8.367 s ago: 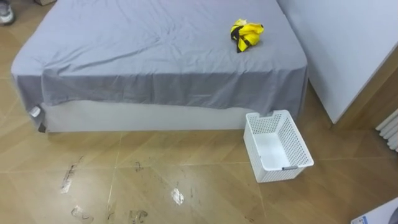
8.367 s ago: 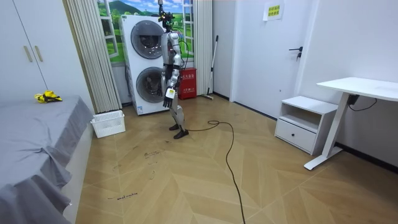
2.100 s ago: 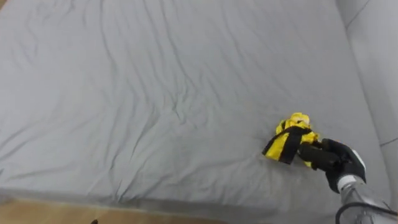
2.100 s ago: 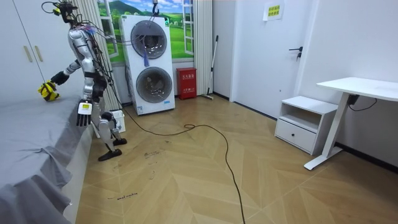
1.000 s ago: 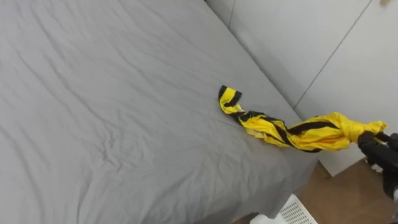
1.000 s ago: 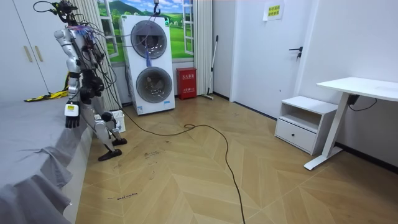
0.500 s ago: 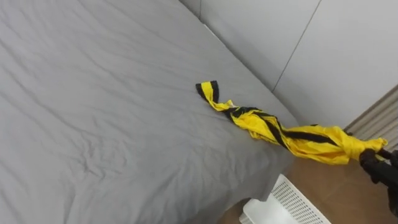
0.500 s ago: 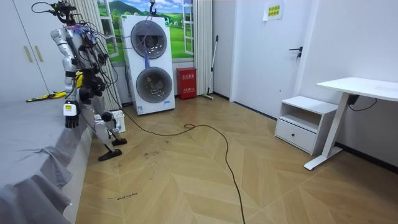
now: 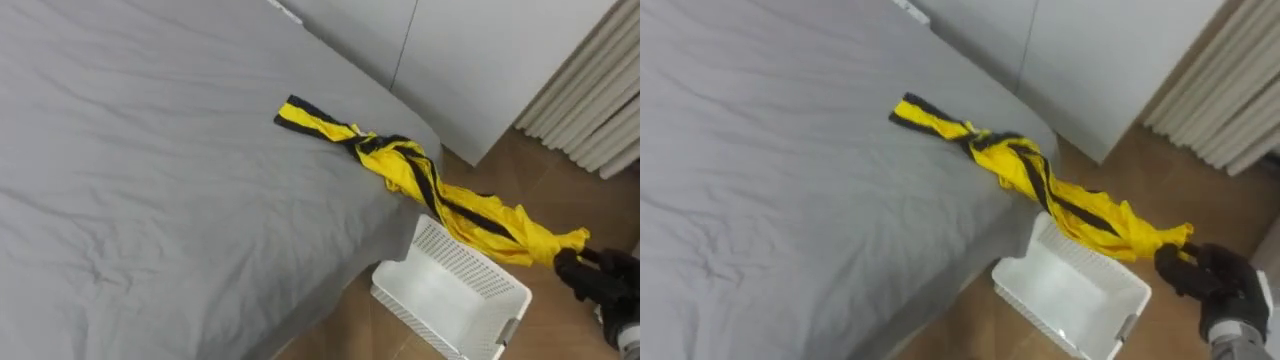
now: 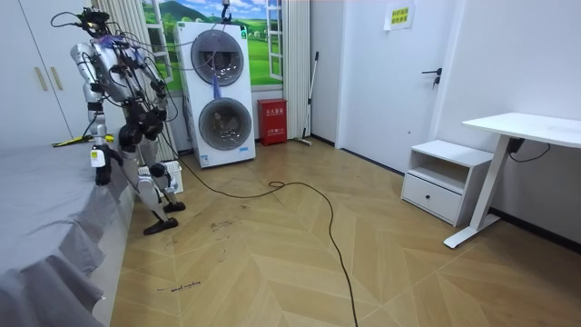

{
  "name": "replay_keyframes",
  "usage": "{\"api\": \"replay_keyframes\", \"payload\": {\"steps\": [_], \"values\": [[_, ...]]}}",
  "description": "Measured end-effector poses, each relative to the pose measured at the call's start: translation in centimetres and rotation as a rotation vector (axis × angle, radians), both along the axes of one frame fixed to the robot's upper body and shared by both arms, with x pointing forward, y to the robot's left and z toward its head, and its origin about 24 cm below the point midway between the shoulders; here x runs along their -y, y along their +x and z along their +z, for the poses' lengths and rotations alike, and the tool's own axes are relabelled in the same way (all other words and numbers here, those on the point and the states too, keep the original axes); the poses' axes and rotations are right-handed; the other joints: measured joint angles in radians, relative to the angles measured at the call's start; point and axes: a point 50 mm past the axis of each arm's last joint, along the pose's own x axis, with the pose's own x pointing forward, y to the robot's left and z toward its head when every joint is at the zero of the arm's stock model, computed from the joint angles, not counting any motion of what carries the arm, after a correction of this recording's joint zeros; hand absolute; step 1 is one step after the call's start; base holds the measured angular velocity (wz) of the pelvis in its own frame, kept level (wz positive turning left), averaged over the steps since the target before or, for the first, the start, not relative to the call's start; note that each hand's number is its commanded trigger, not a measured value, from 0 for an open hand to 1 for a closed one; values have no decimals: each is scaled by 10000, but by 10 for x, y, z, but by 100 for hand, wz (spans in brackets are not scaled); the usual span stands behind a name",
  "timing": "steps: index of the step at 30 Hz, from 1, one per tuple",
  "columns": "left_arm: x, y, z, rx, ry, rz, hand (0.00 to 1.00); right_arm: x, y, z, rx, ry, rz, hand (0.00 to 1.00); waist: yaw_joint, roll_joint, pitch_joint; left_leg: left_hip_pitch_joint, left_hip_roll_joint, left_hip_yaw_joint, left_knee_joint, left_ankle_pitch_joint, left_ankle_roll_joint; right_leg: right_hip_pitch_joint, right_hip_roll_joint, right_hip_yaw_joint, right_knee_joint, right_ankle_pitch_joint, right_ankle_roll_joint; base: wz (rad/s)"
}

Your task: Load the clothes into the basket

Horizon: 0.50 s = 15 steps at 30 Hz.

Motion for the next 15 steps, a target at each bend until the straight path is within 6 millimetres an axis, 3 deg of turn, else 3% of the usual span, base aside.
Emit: {"api": "replay_keyframes", "payload": {"steps": [6,8,15], "values": [[0,6,-1,-4,17,-161,0,4,22,-3,-72,251,-639,100,-287,141,39,-557,-74,236,-21,81,96,-853,72,326,488,23,22,-15],[3,9,-1,43,-78,-151,0,11,27,2,-36,58,-780,100,-316,244,71,-653,-118,238,-28,106,133,-977,53,367,543,24,44,-4],[6,17,-1,156,-143,-321,0,20,33,6,67,-21,-1411,100,-267,348,64,-989,-125,498,-18,146,171,-1502,91,561,702,71,97,-6]]}}
